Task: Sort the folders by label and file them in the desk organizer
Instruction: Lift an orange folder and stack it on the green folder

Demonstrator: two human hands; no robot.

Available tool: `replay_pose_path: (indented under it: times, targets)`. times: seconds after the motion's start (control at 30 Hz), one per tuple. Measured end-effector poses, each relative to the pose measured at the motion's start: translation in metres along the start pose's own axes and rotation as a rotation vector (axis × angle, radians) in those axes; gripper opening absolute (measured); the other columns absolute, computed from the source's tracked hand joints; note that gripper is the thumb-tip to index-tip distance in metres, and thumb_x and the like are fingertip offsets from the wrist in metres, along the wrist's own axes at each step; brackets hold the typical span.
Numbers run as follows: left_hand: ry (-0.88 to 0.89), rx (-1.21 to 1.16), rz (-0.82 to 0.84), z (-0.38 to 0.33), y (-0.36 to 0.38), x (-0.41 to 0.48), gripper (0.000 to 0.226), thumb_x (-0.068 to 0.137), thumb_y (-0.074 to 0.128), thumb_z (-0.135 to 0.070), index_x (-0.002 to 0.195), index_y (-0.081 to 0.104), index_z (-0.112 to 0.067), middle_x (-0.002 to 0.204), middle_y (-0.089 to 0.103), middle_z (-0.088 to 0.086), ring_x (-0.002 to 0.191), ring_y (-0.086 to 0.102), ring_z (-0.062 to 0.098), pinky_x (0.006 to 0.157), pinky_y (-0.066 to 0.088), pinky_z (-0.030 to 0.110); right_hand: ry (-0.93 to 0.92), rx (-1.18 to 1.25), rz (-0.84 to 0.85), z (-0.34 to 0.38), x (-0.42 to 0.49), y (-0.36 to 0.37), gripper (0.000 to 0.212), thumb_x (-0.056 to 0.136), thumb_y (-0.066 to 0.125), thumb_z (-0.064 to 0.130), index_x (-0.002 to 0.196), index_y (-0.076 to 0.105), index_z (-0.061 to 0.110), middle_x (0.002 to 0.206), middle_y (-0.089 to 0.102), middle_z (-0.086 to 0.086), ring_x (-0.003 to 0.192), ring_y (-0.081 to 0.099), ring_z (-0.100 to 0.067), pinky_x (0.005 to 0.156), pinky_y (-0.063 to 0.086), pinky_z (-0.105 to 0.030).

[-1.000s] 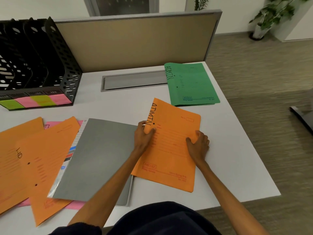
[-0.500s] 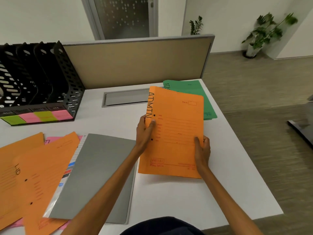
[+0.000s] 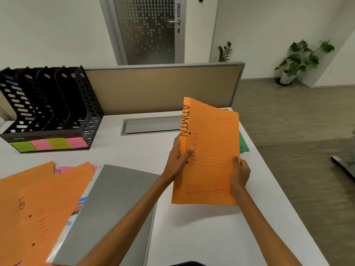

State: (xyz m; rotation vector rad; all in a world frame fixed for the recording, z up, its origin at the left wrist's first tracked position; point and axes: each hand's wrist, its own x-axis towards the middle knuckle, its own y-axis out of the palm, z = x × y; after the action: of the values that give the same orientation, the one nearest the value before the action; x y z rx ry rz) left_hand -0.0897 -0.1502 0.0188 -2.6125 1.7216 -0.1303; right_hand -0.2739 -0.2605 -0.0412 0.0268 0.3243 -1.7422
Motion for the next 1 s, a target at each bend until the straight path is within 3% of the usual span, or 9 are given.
replay_pose_path:
  times: [0.07, 0.17, 0.3, 0.43, 0.57, 0.67, 0.87, 1.0]
  targets:
    - [0.001, 0.034, -0.006, 0.002, 0.004, -0.003, 0.057, 0.088, 0.056, -0.046, 0.137, 0.033, -0.030, 0.132, 0.054, -0.009, 0.112, 0.062, 0.012, 0.086, 0.058, 0.033, -0.006, 0.026, -0.076, 0.012, 0.010, 0.001, 0.034, 0.094, 0.052, 0.043, 0.074, 0.051, 0.016, 0.070, 0.055, 0.001, 0.071, 0.053, -0.023, 0.068, 0.045, -0.038]
    - [0.035, 0.078, -0.003, 0.009, 0.012, -0.010, 0.046, 0.090, 0.054, -0.039, 0.130, 0.037, -0.025, 0.122, 0.055, -0.016, 0.102, 0.064, -0.001, 0.073, 0.057, 0.019, -0.075, 0.025, -0.136, 0.030, 0.025, 0.002, 0.035, 0.094, 0.051, 0.045, 0.078, 0.051, 0.014, 0.067, 0.051, 0.005, 0.062, 0.048, -0.016, 0.064, 0.042, -0.033]
    - [0.037, 0.061, -0.068, 0.012, 0.013, -0.008, 0.038, 0.092, 0.053, -0.038, 0.125, 0.037, -0.026, 0.118, 0.055, -0.019, 0.097, 0.065, -0.004, 0.068, 0.055, 0.015, -0.151, 0.049, -0.006, 0.042, 0.036, 0.003, 0.032, 0.093, 0.055, 0.045, 0.077, 0.053, 0.018, 0.071, 0.055, 0.005, 0.065, 0.051, -0.013, 0.063, 0.044, -0.031]
    - [0.042, 0.042, -0.144, 0.012, 0.005, 0.003, 0.062, 0.084, 0.052, -0.061, 0.129, 0.038, -0.021, 0.119, 0.055, -0.019, 0.096, 0.066, 0.000, 0.071, 0.058, 0.020, -0.197, 0.064, 0.183, 0.043, 0.035, 0.007, 0.026, 0.089, 0.066, 0.042, 0.104, 0.060, 0.021, 0.093, 0.066, 0.008, 0.083, 0.065, -0.011, 0.063, 0.050, -0.023]
    - [0.036, 0.053, -0.248, 0.019, -0.002, 0.015, 0.028, 0.099, 0.049, -0.022, 0.124, 0.038, -0.021, 0.119, 0.055, -0.013, 0.097, 0.066, 0.005, 0.078, 0.060, 0.028, -0.247, 0.010, 0.275, 0.040, 0.034, 0.015, 0.025, 0.084, 0.073, 0.039, 0.101, 0.059, 0.026, 0.100, 0.067, 0.004, 0.090, 0.065, -0.011, 0.071, 0.054, -0.025]
    - [0.045, 0.053, -0.287, 0.019, -0.005, 0.024, 0.032, 0.098, 0.050, -0.021, 0.128, 0.038, -0.017, 0.119, 0.055, -0.012, 0.099, 0.065, 0.007, 0.076, 0.059, 0.025, -0.230, -0.010, 0.290, 0.034, 0.034, 0.023, 0.040, 0.083, 0.073, 0.040, 0.115, 0.056, 0.022, 0.108, 0.064, 0.002, 0.095, 0.064, -0.016, 0.074, 0.053, -0.026]
    - [0.051, 0.060, -0.273, 0.015, 0.003, 0.042, 0.050, 0.092, 0.056, -0.039, 0.135, 0.037, -0.023, 0.119, 0.056, -0.019, 0.099, 0.065, 0.006, 0.071, 0.058, 0.019, -0.160, -0.014, 0.202, 0.029, 0.041, 0.034, 0.063, 0.076, 0.076, 0.049, 0.126, 0.048, 0.023, 0.119, 0.060, 0.001, 0.104, 0.061, -0.021, 0.087, 0.055, -0.041]
    - [0.034, 0.077, -0.231, 0.022, 0.016, 0.059, 0.055, 0.092, 0.054, -0.048, 0.139, 0.033, -0.031, 0.122, 0.055, -0.021, 0.101, 0.065, 0.003, 0.075, 0.060, 0.024, -0.142, -0.023, 0.185, 0.030, 0.061, 0.034, 0.076, 0.073, 0.079, 0.048, 0.134, 0.044, 0.019, 0.123, 0.057, -0.001, 0.105, 0.058, -0.021, 0.084, 0.052, -0.037]
